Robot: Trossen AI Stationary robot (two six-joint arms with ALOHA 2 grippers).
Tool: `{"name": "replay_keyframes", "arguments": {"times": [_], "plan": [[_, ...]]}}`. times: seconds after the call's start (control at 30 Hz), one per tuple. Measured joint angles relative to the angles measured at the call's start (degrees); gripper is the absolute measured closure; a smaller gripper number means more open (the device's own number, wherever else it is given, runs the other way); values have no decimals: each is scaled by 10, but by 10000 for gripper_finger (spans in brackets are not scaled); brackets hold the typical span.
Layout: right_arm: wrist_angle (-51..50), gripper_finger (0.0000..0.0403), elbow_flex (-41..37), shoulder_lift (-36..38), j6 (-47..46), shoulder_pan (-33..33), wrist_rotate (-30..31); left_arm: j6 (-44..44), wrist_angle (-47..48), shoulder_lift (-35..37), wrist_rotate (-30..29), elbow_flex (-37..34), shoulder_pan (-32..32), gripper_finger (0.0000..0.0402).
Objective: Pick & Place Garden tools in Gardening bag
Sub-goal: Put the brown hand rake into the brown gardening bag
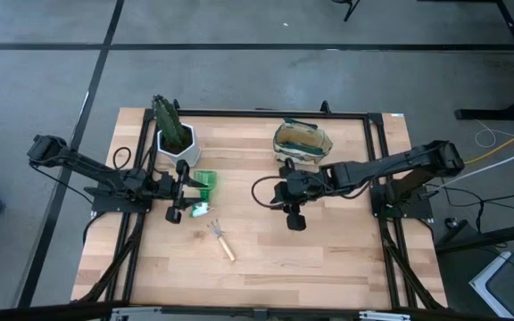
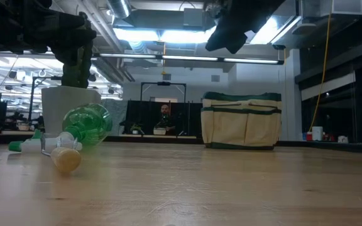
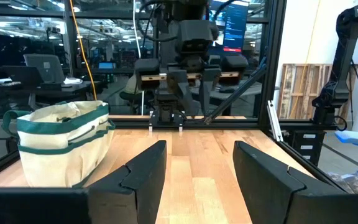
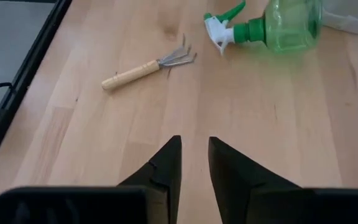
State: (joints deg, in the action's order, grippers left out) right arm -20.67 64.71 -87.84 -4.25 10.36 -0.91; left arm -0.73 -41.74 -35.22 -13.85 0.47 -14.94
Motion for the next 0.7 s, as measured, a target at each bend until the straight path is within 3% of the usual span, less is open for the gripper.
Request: {"name": "replay_keyframes", "arguments": {"times": [0.33,0.7], "plan": [[54,352,0,-23,6,26,10,0,0,0,0,0,0,219],[80,359,0,-25,29,51,41,0,1,0,0,0,0,219]]}}
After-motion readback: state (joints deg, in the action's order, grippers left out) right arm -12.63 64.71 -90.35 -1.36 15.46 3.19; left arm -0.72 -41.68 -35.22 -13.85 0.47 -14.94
